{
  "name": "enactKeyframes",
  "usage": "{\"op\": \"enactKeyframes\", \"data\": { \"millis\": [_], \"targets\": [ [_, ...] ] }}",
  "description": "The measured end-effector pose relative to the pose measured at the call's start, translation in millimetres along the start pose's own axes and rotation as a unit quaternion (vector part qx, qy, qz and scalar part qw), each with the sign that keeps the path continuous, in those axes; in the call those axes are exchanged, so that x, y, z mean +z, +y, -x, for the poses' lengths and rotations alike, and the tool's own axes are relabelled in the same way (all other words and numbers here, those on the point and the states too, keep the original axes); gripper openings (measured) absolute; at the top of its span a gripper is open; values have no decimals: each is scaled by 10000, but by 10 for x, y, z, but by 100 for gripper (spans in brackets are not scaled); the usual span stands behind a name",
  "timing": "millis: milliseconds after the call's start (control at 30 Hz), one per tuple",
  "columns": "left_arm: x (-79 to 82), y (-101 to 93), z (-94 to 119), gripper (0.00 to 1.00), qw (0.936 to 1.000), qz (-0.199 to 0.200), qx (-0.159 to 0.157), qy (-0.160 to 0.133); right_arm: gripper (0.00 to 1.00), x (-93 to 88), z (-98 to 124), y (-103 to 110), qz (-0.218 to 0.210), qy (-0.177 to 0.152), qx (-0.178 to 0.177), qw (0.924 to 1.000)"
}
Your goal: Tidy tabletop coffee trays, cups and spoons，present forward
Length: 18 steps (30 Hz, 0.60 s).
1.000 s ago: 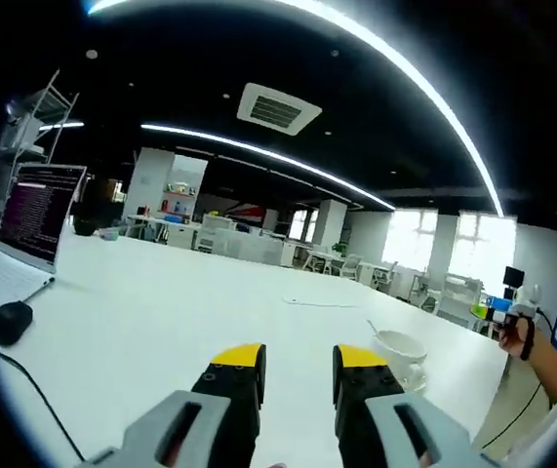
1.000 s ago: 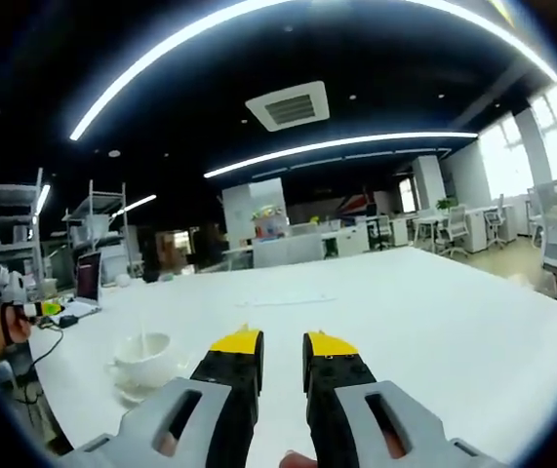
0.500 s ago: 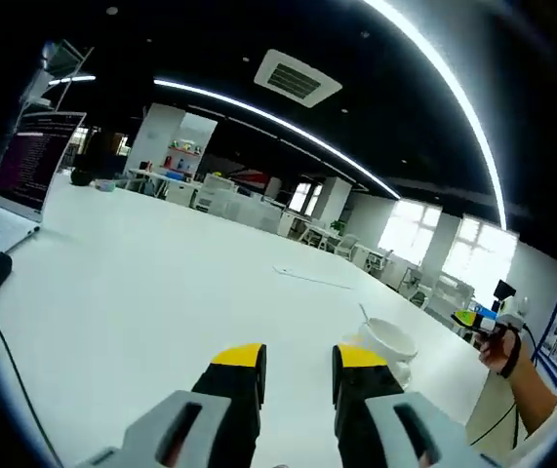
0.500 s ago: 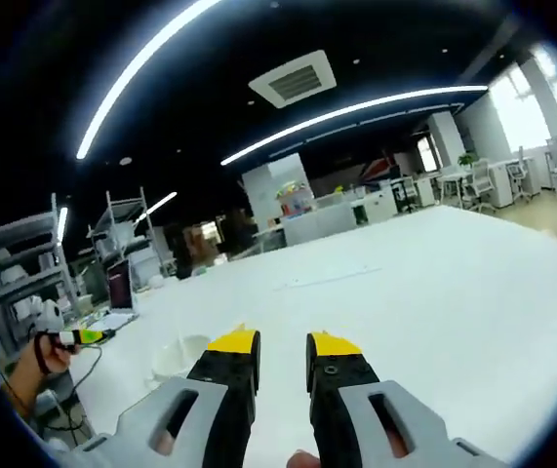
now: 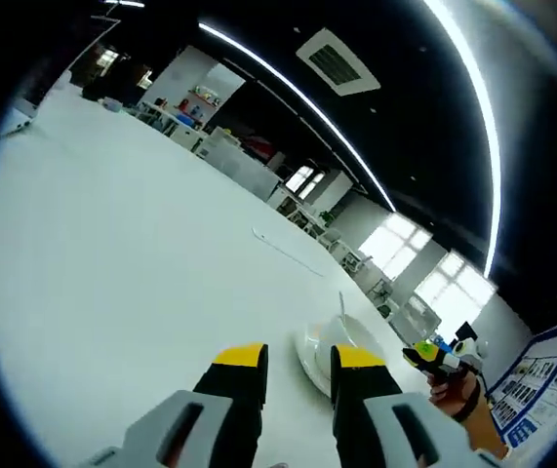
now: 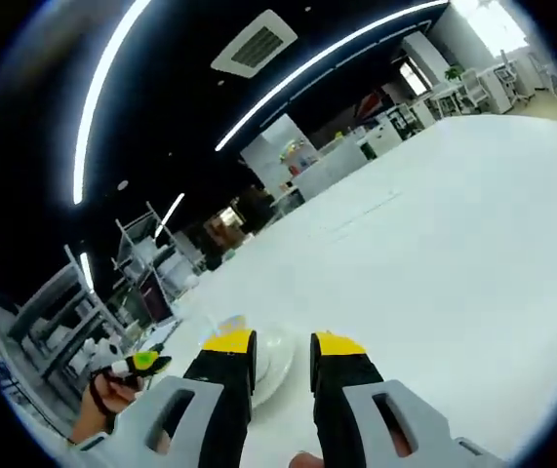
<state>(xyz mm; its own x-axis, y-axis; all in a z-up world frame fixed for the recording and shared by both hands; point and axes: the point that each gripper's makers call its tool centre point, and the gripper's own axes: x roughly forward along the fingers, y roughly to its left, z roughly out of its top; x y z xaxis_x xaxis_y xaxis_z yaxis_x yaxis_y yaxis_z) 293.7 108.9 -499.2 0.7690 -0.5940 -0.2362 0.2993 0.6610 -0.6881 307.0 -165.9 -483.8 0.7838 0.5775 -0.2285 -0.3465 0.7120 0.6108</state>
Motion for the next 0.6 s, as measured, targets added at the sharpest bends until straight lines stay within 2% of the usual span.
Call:
{"op": "enactKeyframes", "data": {
  "millis": [67, 100, 200, 367, 600],
  "targets": [
    [-63, -39, -68, 28, 9999, 74, -53, 99, 23, -64, -50, 20, -43, 107, 27, 9999],
    [-89, -78, -91, 28, 9994, 300, -111, 139, 23, -121, -76, 54, -107, 226, 84, 9997],
    [-161, -90, -191, 28, 9989, 377, -100, 261, 24, -259, -181, 105, -142, 492, 132, 9986],
    [-324, -72, -356, 28, 9957, 759, -47, 533, 24, -408, -309, 138, -327, 749, 175, 9965],
    [-501, -105, -506, 28, 9921, 982, -61, 783, 24, -575, -443, 160, -354, 1051, 185, 9937]
  ]
}}
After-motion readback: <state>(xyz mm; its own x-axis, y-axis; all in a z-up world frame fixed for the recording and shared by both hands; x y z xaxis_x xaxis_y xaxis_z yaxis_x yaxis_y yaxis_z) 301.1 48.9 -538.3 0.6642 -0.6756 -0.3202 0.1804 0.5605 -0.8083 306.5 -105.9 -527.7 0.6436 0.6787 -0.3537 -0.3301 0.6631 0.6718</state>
